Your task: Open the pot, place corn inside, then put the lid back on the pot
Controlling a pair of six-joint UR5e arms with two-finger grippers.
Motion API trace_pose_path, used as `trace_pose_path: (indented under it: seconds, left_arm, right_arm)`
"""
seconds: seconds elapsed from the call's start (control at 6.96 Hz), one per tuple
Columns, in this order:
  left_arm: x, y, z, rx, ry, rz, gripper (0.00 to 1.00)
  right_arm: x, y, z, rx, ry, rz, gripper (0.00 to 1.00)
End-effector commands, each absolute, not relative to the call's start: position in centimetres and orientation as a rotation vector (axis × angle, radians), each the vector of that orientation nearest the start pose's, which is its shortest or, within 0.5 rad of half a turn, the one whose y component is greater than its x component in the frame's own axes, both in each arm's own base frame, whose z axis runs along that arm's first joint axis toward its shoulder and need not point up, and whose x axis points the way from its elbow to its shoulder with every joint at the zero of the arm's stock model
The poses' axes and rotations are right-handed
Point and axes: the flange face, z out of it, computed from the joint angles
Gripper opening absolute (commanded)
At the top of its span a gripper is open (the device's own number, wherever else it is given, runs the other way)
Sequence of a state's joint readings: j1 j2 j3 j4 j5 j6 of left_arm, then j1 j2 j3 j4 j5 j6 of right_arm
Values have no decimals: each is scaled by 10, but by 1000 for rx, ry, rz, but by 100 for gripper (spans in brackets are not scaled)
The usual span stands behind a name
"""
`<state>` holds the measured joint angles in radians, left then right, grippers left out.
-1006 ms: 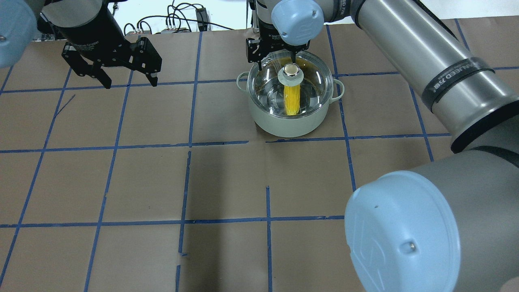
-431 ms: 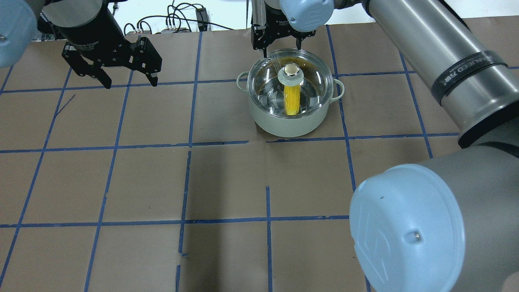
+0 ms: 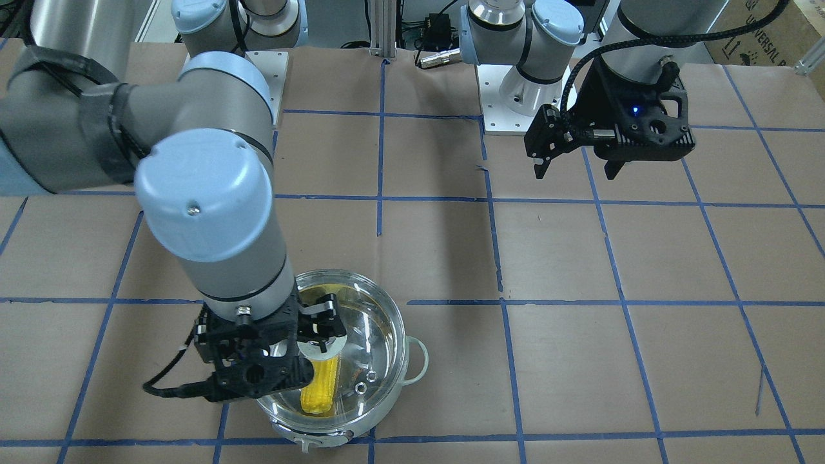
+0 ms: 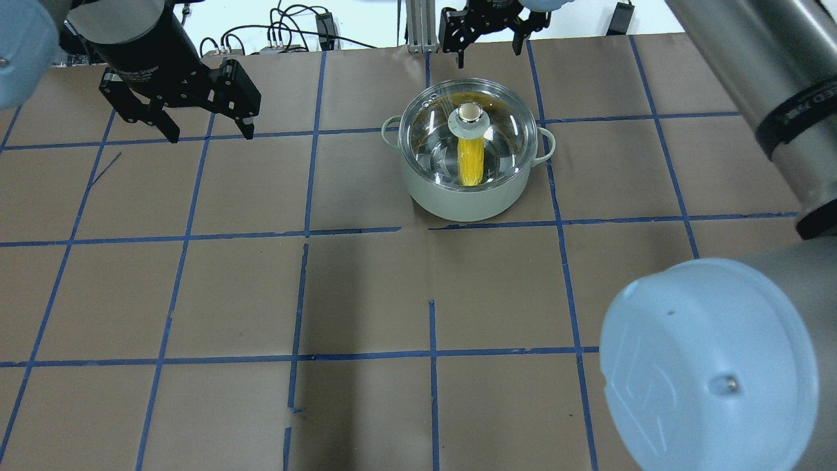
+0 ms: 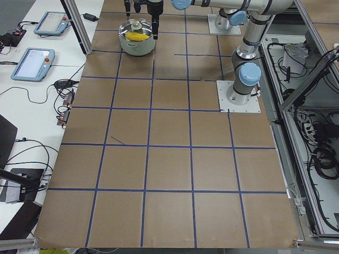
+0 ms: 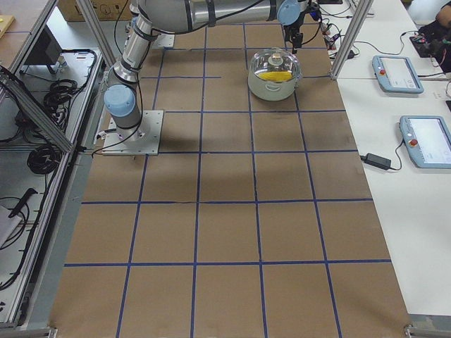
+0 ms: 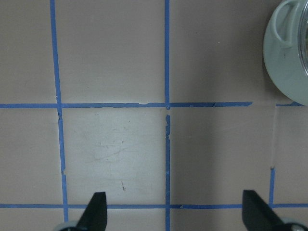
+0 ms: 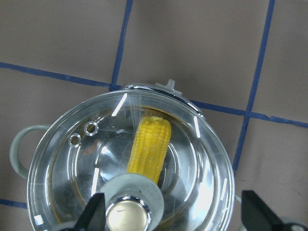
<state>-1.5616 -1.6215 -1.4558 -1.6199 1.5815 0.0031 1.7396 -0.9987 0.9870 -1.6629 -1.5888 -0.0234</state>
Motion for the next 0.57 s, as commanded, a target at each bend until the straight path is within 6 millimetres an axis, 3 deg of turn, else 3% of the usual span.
trace_pose_path:
  seconds: [0.0,0.29,0.43]
  left_arm:
    - [-127,-515,514,-10,3131,-24,100]
    - [-127,-515,514,-10,3131,-24,100]
    - [-127,-515,514,-10,3131,-24,100]
  right_arm:
    - [200,-665,465,-200,3152,-135,100]
    - [185,-603,496,-185,3153,-141,100]
    - [164,-580,507,-132,3150,-165,100]
